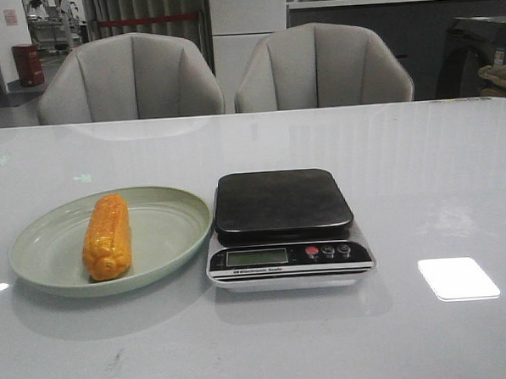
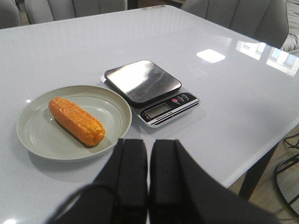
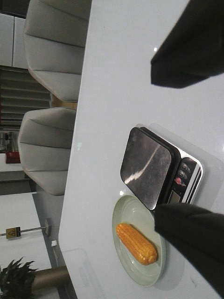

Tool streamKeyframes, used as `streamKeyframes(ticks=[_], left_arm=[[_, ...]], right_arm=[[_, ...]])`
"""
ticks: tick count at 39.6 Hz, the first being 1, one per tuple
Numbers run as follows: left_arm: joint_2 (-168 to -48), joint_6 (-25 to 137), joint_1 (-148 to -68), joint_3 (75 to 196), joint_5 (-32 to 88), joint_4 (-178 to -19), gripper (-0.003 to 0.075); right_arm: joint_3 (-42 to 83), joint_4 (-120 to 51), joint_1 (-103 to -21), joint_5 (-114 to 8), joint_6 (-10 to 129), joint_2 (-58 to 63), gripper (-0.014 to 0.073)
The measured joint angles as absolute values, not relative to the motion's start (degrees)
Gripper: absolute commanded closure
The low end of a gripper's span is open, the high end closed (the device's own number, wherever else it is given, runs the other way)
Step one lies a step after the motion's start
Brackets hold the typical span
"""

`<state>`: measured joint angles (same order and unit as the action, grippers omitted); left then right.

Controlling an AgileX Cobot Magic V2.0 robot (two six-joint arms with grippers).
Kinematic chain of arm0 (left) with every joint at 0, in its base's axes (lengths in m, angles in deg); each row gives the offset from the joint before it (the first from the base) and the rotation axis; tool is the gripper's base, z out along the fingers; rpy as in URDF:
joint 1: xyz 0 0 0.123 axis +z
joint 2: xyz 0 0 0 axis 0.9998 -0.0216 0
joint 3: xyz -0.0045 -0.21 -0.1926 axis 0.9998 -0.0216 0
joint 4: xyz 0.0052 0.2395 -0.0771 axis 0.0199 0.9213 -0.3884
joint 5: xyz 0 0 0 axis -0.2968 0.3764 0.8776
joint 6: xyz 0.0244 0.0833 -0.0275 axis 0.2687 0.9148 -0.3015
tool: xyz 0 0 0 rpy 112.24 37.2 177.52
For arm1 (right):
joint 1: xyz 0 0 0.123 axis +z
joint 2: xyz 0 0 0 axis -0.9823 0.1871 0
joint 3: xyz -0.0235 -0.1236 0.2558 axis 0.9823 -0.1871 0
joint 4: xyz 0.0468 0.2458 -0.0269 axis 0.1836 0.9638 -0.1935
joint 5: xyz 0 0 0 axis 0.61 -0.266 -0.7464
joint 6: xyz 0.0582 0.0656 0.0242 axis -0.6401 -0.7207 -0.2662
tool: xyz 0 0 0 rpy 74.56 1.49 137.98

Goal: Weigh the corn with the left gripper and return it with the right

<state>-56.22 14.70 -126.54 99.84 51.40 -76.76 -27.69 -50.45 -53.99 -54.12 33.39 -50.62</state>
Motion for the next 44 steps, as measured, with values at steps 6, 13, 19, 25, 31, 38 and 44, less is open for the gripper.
streamKeyframes(ticks=[6, 13, 19, 25, 31, 38, 44], left_arm=[[-56.22, 14.7, -126.54, 99.84, 51.4, -76.76, 0.0598], [-56.22, 14.7, -126.54, 99.84, 51.4, -76.76, 0.0598], [-56.22, 14.7, -126.54, 99.84, 51.4, -76.76, 0.0598], [-56.22, 14.7, -126.54, 99.84, 51.4, -76.76, 0.0598], [-56.22, 14.7, -126.54, 99.84, 51.4, -76.76, 0.0598], [-56.22, 14.7, -126.54, 99.45, 51.4, -76.76, 0.0598], [-56.22, 14.7, -123.93, 96.96, 48.95, -74.88, 0.0598]], right_arm=[[-29.77, -50.55, -53.99, -52.8, 33.39, -51.02, 0.0154], [-29.91, -50.89, -53.99, -53.66, 33.39, -51.02, 0.0445], [-29.91, -50.89, -53.99, -54.76, 33.49, -51.02, 0.0439], [-29.91, -50.89, -53.99, -54.8, 33.49, -51.02, 0.0439], [-29.91, -50.89, -53.99, -54.89, 33.49, -51.02, 0.0439], [-29.91, -50.89, -53.99, -54.89, 33.49, -51.02, 0.0439], [-29.91, -50.89, -53.99, -54.89, 33.49, -51.02, 0.0439]])
